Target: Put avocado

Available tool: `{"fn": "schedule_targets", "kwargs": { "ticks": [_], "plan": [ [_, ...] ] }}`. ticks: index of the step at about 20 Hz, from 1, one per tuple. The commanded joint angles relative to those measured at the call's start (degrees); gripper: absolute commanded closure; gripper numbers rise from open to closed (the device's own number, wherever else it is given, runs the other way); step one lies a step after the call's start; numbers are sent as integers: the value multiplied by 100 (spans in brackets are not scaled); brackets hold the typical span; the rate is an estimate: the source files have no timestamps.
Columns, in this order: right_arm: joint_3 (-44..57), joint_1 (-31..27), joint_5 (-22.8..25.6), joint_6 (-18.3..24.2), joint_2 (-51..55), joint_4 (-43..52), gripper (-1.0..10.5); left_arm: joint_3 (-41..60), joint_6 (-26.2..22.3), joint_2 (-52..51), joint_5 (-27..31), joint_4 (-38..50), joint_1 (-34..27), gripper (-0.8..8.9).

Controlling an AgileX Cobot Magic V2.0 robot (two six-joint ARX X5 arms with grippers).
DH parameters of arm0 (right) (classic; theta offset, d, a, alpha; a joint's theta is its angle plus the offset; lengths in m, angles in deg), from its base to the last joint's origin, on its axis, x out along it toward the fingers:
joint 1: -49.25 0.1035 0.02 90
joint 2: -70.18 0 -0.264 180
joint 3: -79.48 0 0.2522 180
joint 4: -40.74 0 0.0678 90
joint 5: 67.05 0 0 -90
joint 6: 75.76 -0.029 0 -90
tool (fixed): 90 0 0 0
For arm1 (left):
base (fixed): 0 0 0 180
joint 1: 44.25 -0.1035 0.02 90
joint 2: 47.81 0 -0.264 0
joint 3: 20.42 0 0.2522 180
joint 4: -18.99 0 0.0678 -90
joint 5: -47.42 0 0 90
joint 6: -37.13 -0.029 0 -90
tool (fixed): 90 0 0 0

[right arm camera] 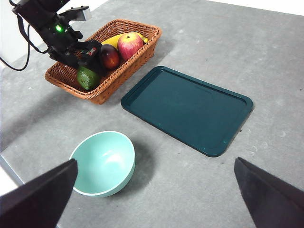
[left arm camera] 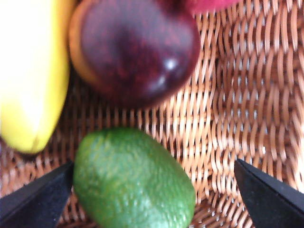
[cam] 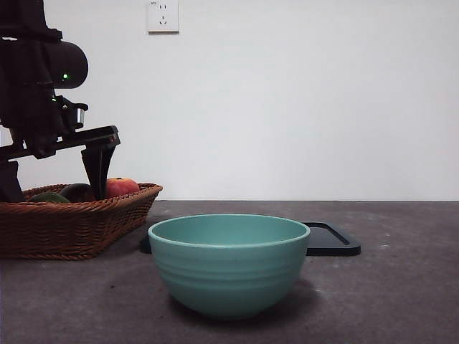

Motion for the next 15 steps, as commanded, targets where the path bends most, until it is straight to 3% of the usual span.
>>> {"fn": "schedule_targets", "kwargs": {
  "ticks": [1,6,11,15],
  "plan": [
    [-109,28,-11,42,-31,59,383,-146,59,219,24,2,11,236],
    [-109,28,-9,42,-31,59,383,-146,13,468,22,-57,11,260],
    [-109,28,-9,2,-33,59,383,-188,7,483,22,-37,9,488],
    [-109,26,-9,0,-33,59,383,-417,-155,481,22,-321,11,602]
  ]
}}
